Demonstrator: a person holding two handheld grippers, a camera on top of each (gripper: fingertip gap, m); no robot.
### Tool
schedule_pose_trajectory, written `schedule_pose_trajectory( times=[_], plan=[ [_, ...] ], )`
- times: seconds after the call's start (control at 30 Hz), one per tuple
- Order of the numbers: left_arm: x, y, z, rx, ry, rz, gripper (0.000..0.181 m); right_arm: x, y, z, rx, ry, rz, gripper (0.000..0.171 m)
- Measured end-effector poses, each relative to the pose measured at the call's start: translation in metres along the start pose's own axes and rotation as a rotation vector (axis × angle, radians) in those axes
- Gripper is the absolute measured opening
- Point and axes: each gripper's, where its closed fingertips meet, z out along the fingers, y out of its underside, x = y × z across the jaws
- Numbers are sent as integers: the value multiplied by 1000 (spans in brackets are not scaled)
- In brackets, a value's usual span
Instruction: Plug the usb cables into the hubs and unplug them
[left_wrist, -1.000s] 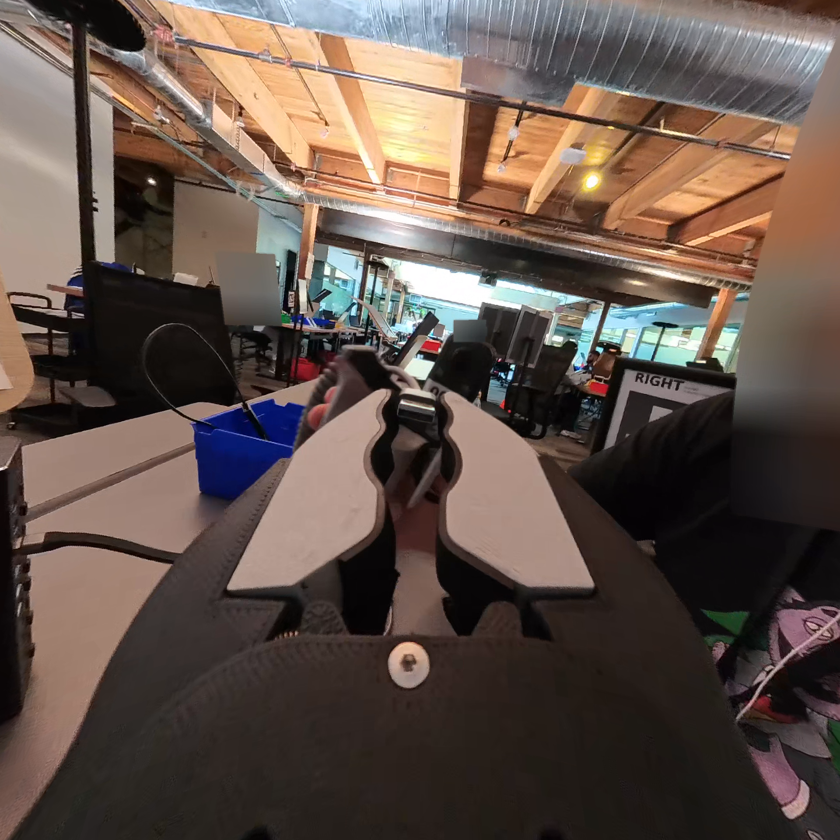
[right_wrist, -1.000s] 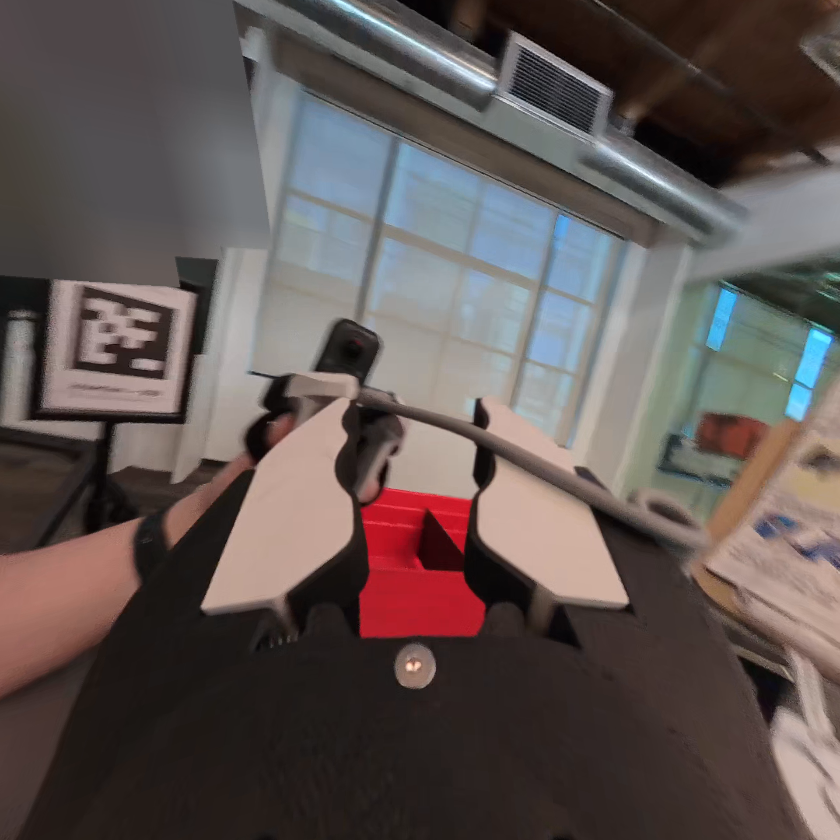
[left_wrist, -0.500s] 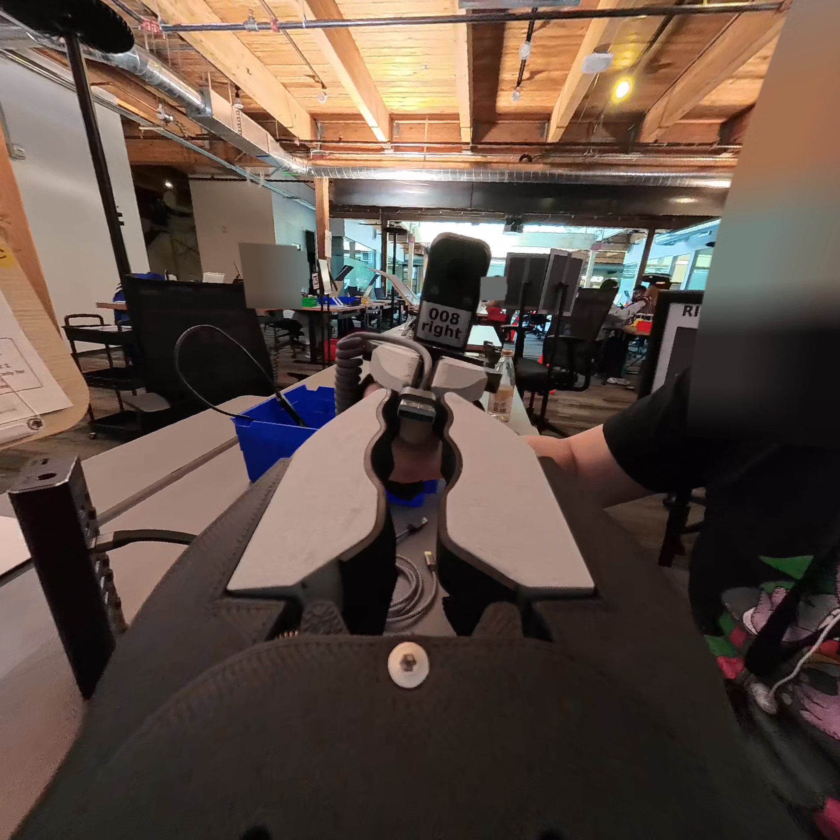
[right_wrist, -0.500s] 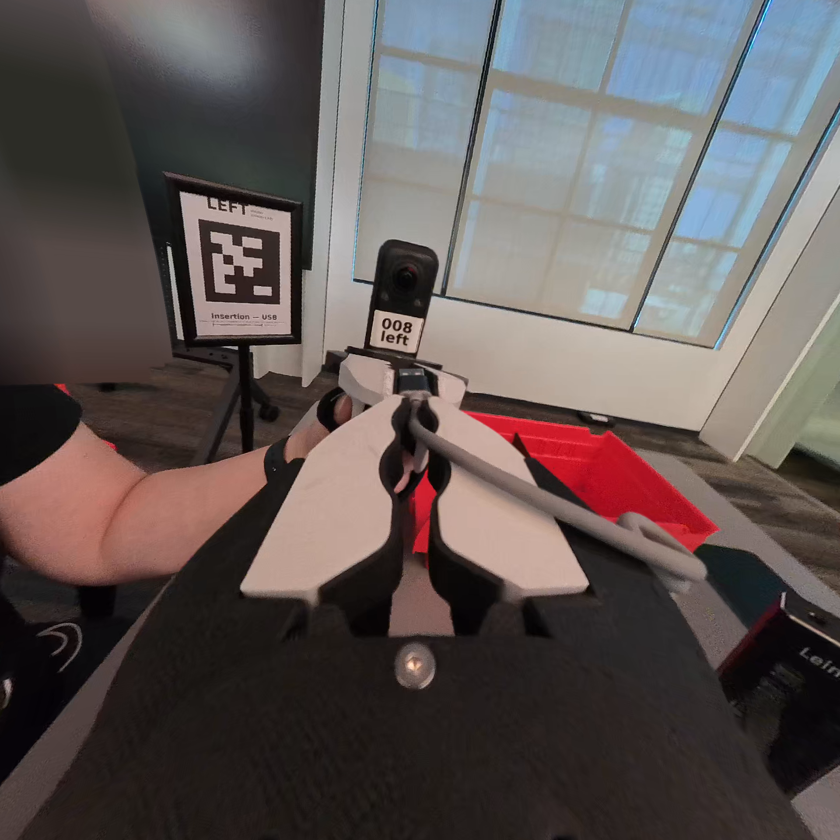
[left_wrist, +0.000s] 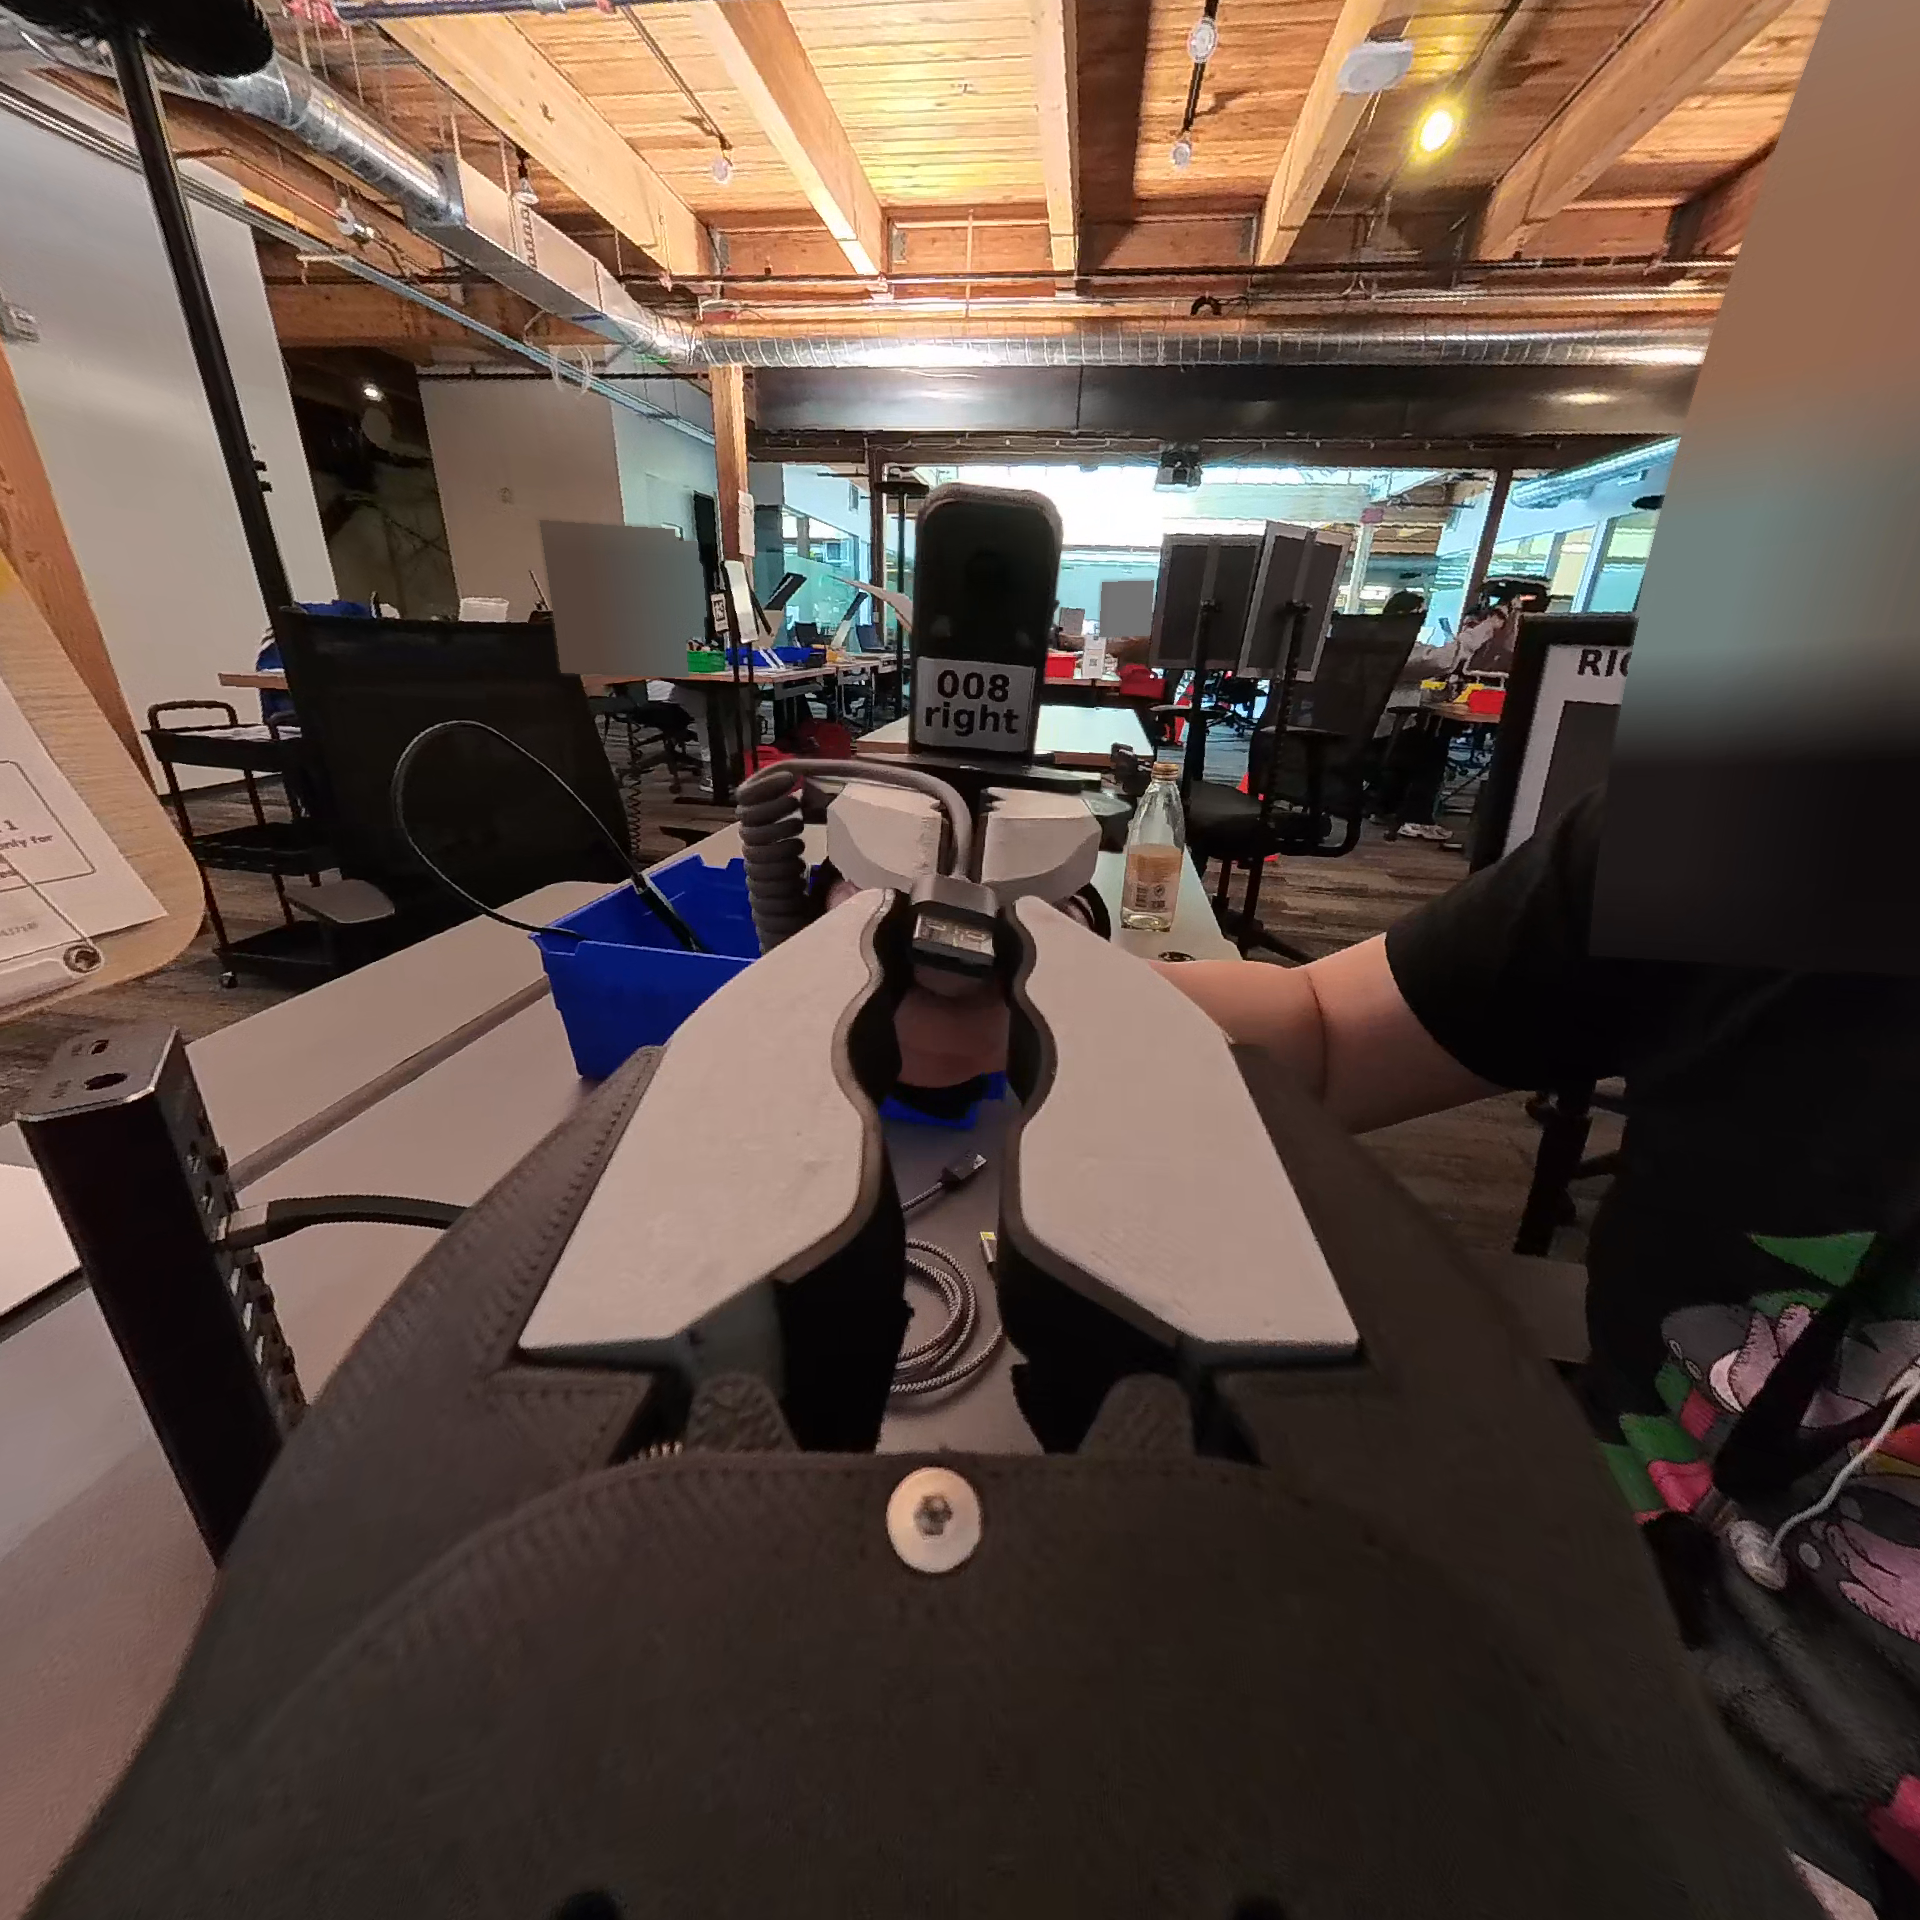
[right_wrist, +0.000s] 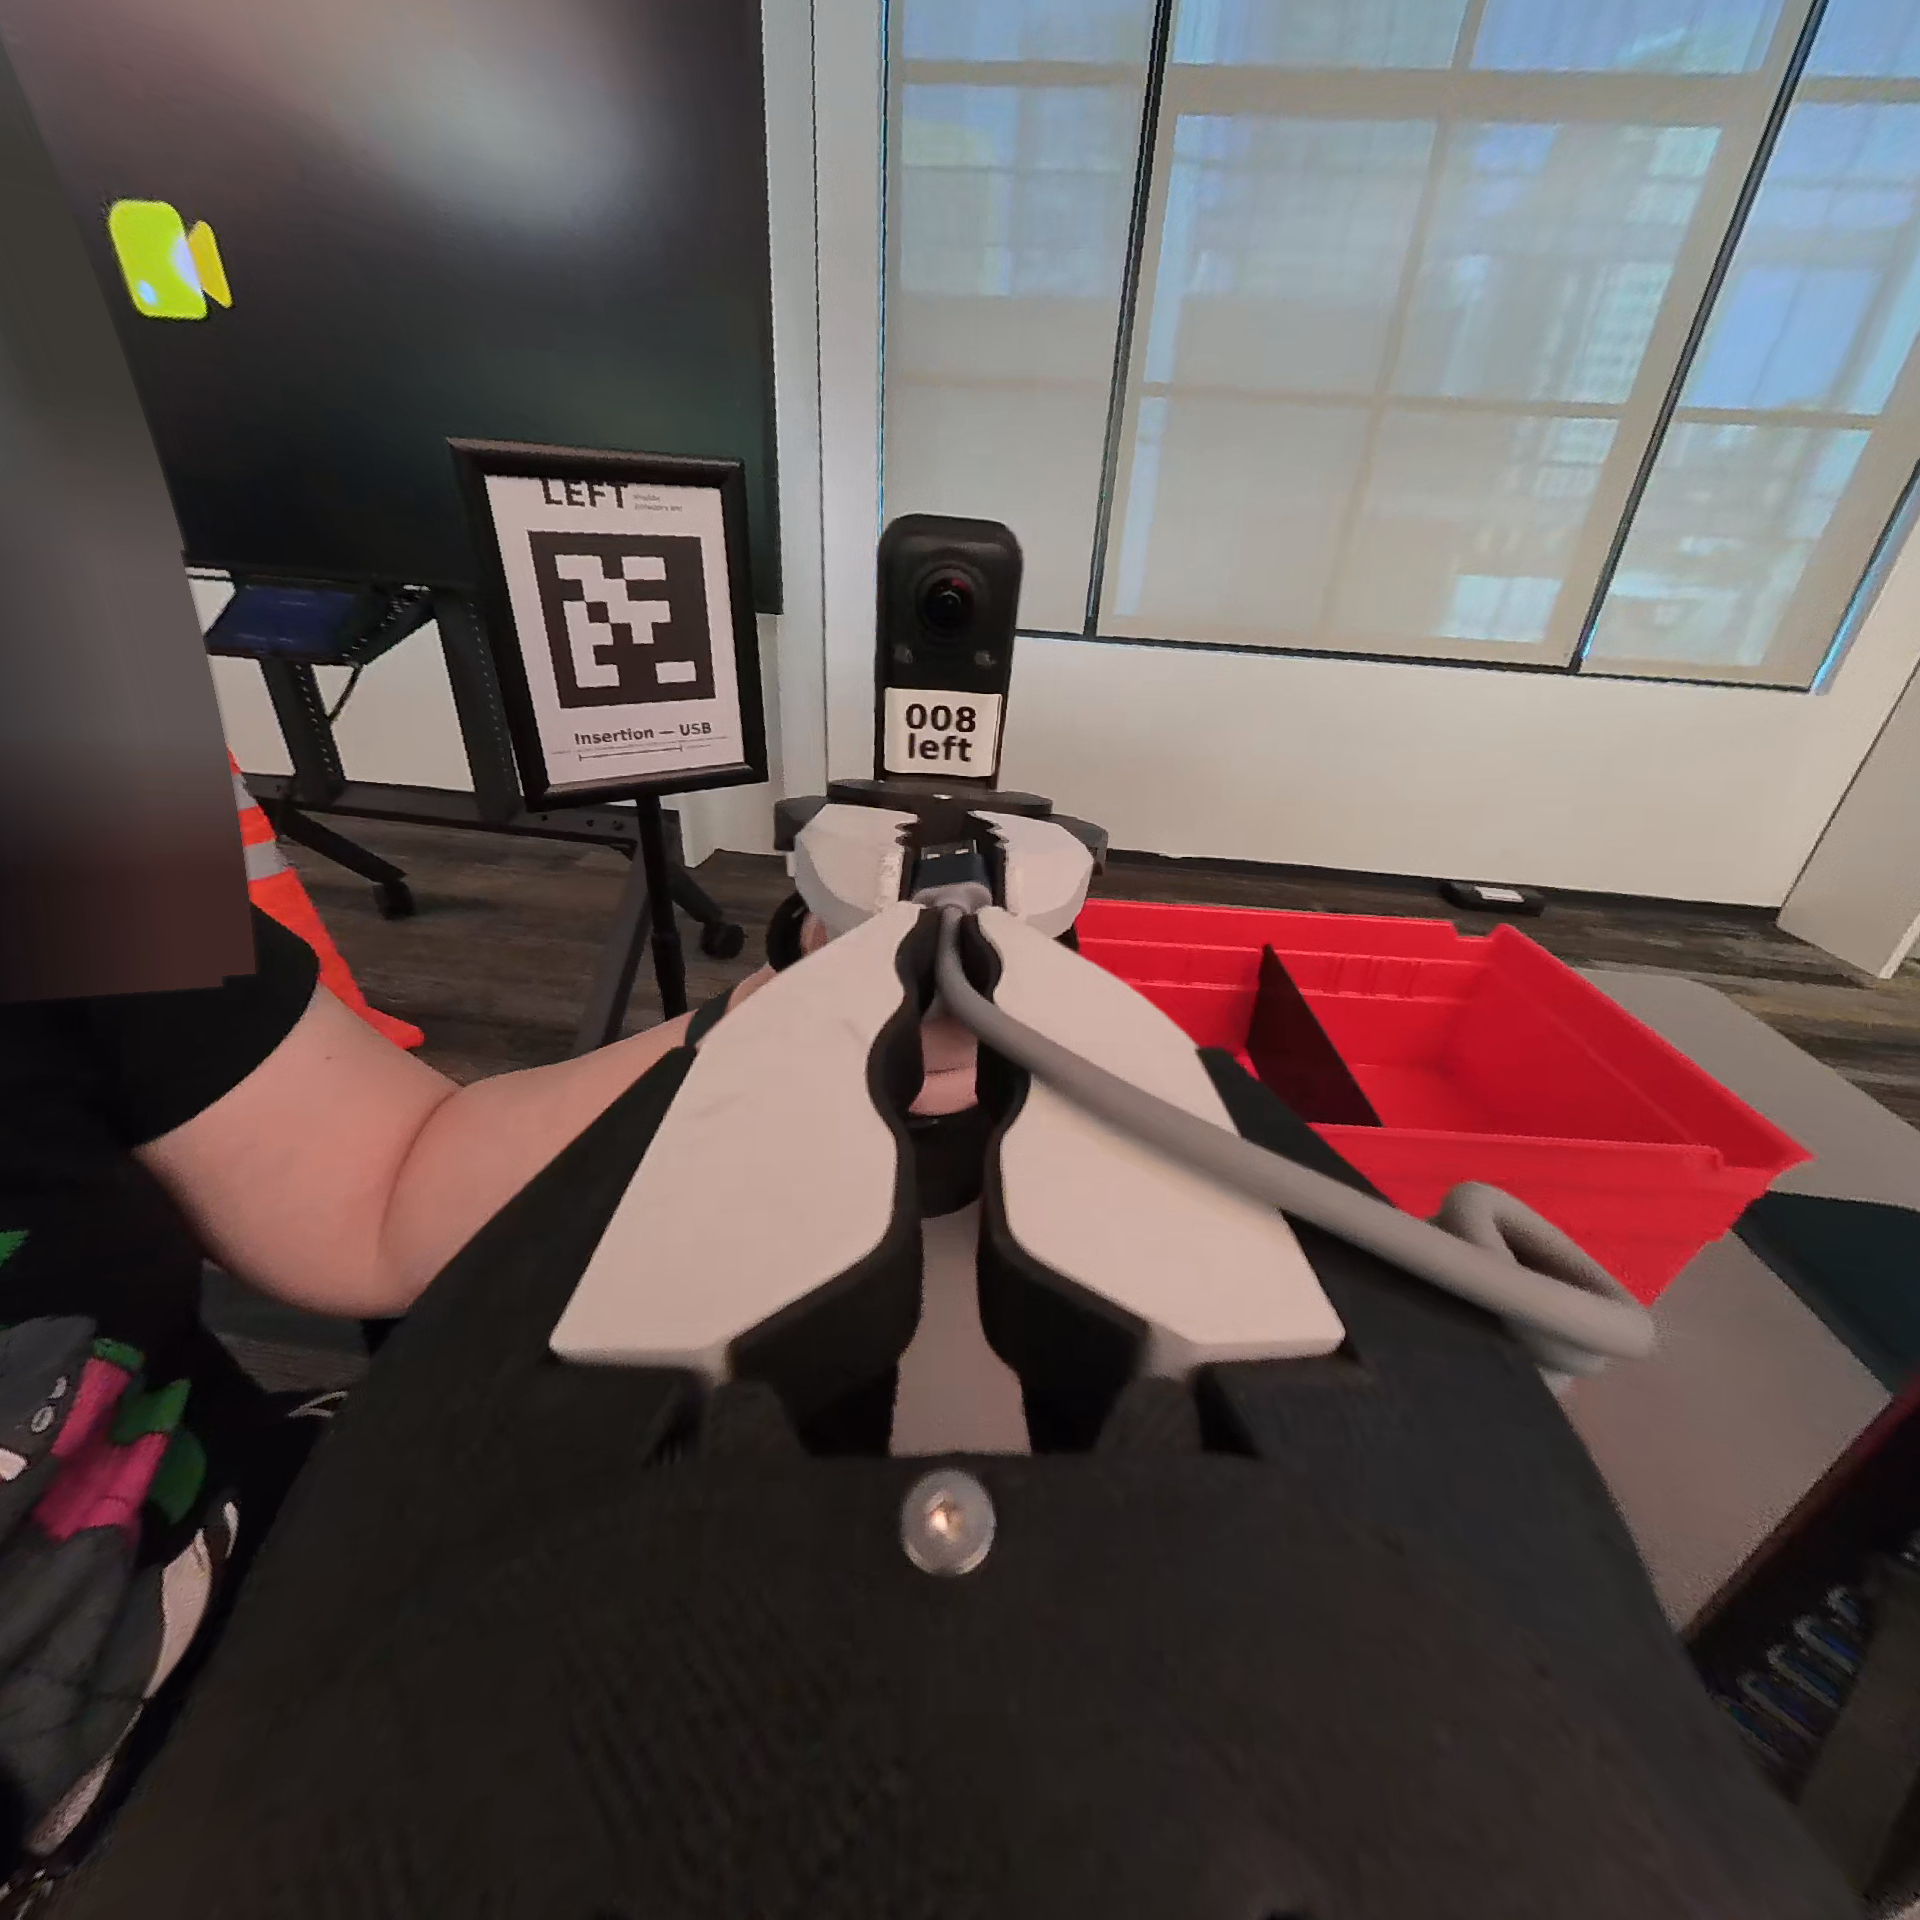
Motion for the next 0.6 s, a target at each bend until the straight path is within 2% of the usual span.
schedule_pose_trajectory(
  times=[0.03,0.4,0.53,0.6],
  plan=[
    [0,1,0,-2,-1,-1,15,0,0,0,2,0,6,5],
    [-8,3,2,14,-35,-27,17,7,3,-4,-30,71,-93,5],
    [-25,0,-9,58,-110,-61,33,15,-6,-15,-15,108,-111,5],
    [-49,12,-15,19,-223,-97,41,19,-12,-21,-24,141,-143,5]
  ],
)
